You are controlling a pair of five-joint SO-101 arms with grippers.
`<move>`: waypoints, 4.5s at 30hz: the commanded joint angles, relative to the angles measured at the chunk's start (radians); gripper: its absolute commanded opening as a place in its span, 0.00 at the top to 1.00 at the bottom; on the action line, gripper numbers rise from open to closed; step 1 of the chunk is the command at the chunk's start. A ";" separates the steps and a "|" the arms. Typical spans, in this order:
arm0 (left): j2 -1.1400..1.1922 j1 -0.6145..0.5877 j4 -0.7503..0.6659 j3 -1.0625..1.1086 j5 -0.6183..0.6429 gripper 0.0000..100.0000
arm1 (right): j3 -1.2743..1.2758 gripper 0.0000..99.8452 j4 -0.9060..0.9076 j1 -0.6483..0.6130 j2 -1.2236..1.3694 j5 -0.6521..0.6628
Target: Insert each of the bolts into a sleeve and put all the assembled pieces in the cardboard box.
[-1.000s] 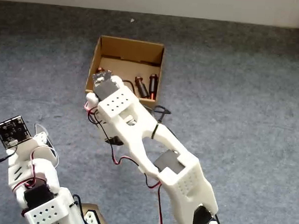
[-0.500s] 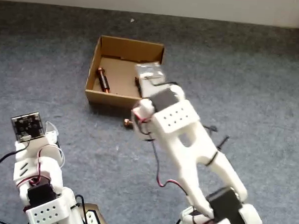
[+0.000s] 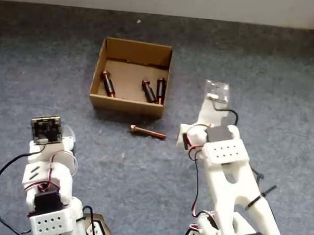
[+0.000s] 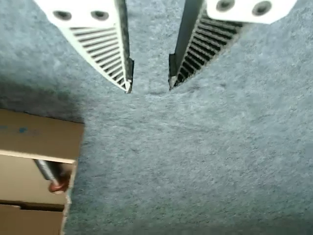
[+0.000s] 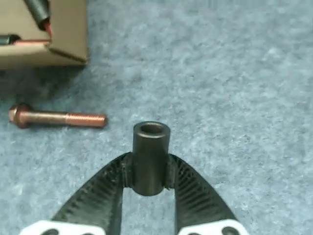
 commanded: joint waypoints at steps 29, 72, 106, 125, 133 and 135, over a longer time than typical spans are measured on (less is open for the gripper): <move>0.923 0.684 0.157 -0.865 0.281 0.85 | 0.137 1.00 -0.254 0.165 -0.077 -0.112; 2.112 0.731 0.285 -1.483 0.968 0.85 | 0.139 1.00 -0.254 0.157 -0.077 -0.103; 2.259 0.590 0.324 -1.587 0.964 0.85 | 0.140 1.00 -0.254 0.157 -0.076 -0.063; 2.259 0.631 0.362 -1.587 0.961 0.85 | 0.140 1.00 -0.254 0.157 -0.076 -0.063; 2.259 0.628 0.362 -1.593 0.870 1.00 | 0.140 1.00 -0.254 0.157 -0.076 -0.061; 2.259 0.633 0.362 -1.592 0.855 0.98 | 0.140 1.00 -0.254 0.157 -0.076 -0.061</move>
